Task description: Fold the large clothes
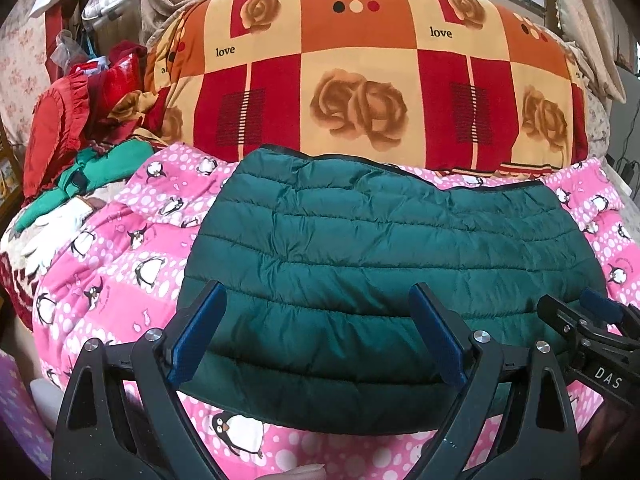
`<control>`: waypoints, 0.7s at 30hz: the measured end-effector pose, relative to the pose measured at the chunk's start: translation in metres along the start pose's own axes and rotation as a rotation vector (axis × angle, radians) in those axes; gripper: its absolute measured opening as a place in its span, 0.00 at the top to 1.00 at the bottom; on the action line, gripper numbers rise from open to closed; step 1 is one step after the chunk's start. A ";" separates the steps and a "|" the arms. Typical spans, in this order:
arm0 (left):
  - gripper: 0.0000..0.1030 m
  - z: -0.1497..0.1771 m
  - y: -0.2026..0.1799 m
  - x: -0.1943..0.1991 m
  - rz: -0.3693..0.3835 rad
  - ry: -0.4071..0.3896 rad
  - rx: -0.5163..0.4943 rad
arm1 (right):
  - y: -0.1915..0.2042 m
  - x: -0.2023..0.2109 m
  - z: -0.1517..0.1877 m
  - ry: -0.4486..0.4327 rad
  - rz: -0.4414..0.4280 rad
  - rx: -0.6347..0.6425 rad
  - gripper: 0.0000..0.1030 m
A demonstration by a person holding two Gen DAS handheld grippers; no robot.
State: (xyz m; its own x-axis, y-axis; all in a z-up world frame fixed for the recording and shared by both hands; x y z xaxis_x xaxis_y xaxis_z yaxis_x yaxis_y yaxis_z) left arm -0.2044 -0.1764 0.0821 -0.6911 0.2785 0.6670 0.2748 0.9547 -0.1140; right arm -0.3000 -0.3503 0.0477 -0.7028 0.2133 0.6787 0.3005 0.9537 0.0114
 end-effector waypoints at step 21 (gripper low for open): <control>0.10 0.007 -0.002 -0.010 0.005 0.038 0.006 | 0.002 -0.007 0.002 0.025 -0.001 0.008 0.20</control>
State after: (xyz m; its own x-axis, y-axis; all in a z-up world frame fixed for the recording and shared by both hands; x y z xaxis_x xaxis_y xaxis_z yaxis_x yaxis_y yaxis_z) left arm -0.2027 -0.1803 0.0702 -0.6640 0.2789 0.6938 0.2742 0.9540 -0.1212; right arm -0.2959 -0.3498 0.0416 -0.6868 0.2073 0.6967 0.2947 0.9556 0.0062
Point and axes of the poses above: each gripper's, at about its wrist camera, not at the fingertips, and x roughly against the way its jaws point, y to its left, z to its underside, the point moved 9 cm from there along -x, roughly the way its jaws point, and after that the axes turned 10 degrees about x, right-handed, at the moved point
